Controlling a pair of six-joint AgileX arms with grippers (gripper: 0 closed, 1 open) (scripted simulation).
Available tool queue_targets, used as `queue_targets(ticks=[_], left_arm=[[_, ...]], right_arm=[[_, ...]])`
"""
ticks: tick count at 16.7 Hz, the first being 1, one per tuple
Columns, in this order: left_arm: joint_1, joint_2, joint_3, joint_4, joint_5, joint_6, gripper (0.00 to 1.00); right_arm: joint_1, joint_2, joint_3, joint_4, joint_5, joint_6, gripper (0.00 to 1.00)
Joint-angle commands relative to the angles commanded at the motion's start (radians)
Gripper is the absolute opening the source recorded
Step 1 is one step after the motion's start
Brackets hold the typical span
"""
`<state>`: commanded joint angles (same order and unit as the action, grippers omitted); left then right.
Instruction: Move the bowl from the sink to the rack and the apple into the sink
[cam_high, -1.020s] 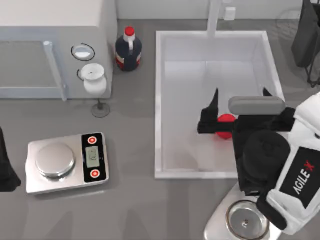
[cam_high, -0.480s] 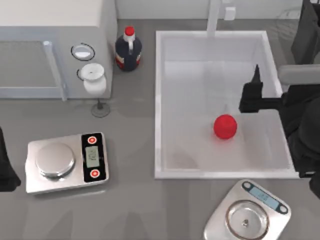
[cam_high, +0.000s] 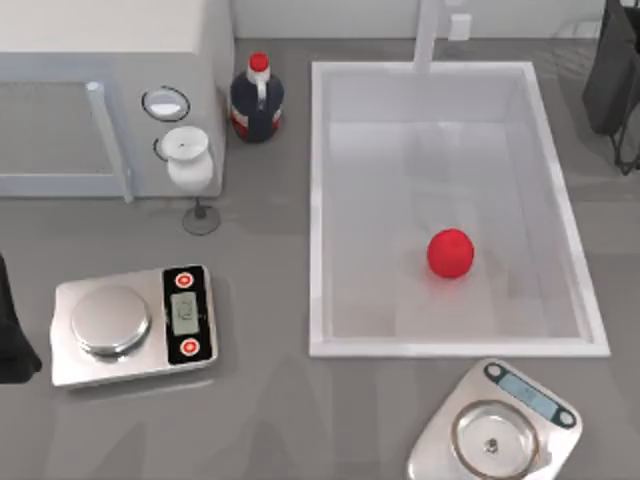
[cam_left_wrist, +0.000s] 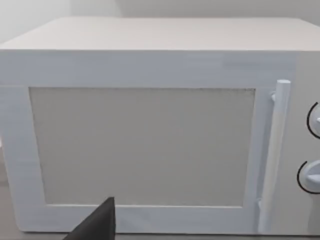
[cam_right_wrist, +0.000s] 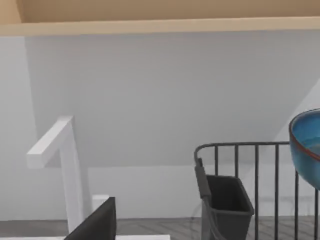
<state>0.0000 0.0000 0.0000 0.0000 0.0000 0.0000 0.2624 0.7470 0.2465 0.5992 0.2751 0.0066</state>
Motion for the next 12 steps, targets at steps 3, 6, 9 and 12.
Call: queue_targets(ticks=[3,6,9,12], left_arm=[[0.000,0.000,0.000,0.000,0.000,0.000,1.00],[0.000,0.000,0.000,0.000,0.000,0.000,1.00],[0.000,0.000,0.000,0.000,0.000,0.000,1.00],[0.000,0.000,0.000,0.000,0.000,0.000,1.00]], right_arm=[[-0.088,-0.327,-0.082,-0.231,-0.092,-0.002,1.00],[-0.173,-0.562,-0.162,-0.426,-0.182,-0.004,1.00],[-0.238,-0.702,-0.224,-0.556,-0.250,-0.006,1.00],[-0.262,-0.747,-0.247,-0.599,-0.275,-0.007,1.00]])
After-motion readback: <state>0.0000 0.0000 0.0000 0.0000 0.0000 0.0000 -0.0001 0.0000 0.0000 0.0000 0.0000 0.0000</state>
